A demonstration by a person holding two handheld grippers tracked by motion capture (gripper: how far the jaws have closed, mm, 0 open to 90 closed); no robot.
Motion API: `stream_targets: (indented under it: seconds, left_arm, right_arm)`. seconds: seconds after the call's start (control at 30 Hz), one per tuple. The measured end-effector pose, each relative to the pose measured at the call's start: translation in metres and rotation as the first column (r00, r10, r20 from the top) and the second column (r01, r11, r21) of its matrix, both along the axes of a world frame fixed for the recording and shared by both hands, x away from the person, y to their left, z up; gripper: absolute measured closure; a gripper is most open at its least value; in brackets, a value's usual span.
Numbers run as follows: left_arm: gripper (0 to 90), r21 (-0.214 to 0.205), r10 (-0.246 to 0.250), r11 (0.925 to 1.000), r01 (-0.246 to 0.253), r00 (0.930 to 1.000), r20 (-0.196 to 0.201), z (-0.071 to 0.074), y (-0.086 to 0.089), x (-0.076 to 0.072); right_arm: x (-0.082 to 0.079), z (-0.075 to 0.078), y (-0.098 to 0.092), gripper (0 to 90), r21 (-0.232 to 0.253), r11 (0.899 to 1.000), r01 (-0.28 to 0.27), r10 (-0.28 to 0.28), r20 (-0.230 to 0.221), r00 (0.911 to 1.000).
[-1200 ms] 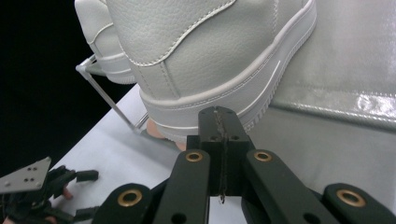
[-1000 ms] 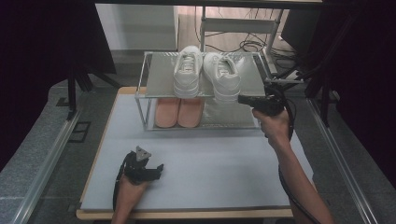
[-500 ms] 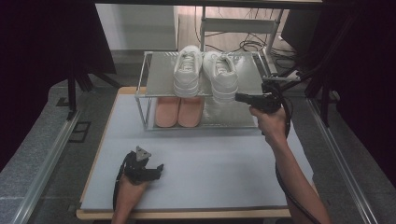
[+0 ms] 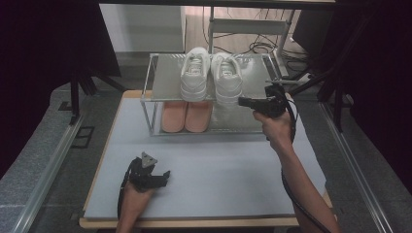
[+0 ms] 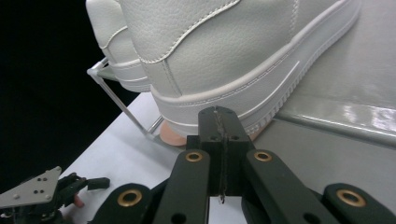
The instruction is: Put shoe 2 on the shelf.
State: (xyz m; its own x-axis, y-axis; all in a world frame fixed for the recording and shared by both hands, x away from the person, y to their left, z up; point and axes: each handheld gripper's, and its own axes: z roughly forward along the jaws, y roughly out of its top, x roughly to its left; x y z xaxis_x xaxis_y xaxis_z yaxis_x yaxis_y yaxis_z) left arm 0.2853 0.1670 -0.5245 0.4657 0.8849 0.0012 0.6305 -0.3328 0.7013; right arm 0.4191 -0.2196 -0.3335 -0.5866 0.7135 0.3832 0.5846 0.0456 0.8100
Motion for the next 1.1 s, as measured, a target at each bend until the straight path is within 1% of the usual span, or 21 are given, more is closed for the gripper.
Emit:
stream_targets:
  seconds: [0.03,0.2,0.3,0.47,0.53,0.57,0.63,0.7,0.9,1.0,1.1]
  left_arm:
    - [14.4,-0.001,0.0,1.0,0.0,1.0,0.0,0.0,0.0,0.0]
    - [14.4,0.001,0.0,1.0,0.0,1.0,0.0,0.0,0.0,0.0]
    - [14.4,0.001,0.0,1.0,0.0,1.0,-0.001,0.0,0.0,0.0]
    - [14.4,0.0,0.001,1.0,-0.001,1.0,0.001,0.0,0.0,0.0]
    - [14.4,0.001,0.0,1.0,0.0,1.0,0.003,0.0,0.0,0.0]
    - [14.4,0.0,0.001,1.0,-0.001,1.0,0.002,0.0,0.0,0.0]
    - [14.4,-0.001,0.0,1.0,0.0,1.0,0.001,0.0,0.0,0.0]
    - [14.4,0.001,0.0,1.0,0.0,1.0,0.002,0.0,0.0,0.0]
    - [14.4,0.003,0.0,1.0,0.0,1.0,0.003,0.0,0.0,0.0]
    - [14.5,0.002,0.0,1.0,0.0,1.0,0.002,0.0,0.0,0.0]
    - [14.5,-0.002,0.003,1.0,-0.003,1.0,0.006,0.0,-0.001,0.0]
  right_arm:
    - [0.0,0.0,0.004,89.6,-0.004,1.0,-0.012,0.012,-0.003,0.9999]
    - [0.001,0.0,0.009,89.6,-0.004,1.0,-0.021,0.021,-0.003,0.9998]
    - [0.002,-0.001,0.016,89.6,-0.005,0.999,-0.032,0.032,-0.003,0.9995]
    - [0.003,0.0,0.03,89.7,-0.022,0.998,-0.055,0.055,-0.001,0.9985]
    - [0.004,0.0,0.033,89.6,-0.03,0.998,-0.055,0.055,0.002,0.9985]
    - [0.004,0.0,0.034,89.6,-0.036,0.998,-0.051,0.052,0.009,0.9986]
    - [0.004,0.001,0.034,89.6,-0.032,0.998,-0.047,0.047,0.004,0.9989]
    - [0.004,0.001,0.035,89.6,-0.038,0.998,-0.046,0.047,0.01,0.9989]
    - [0.001,-0.001,0.031,88.2,-0.033,0.997,-0.065,0.066,0.01,0.9978]
    - [0.0,0.0,0.032,87.5,-0.039,0.996,-0.077,0.078,0.016,0.9968]
    - [-0.003,0.003,0.034,85.4,-0.06,0.995,-0.082,0.084,0.027,0.9961]
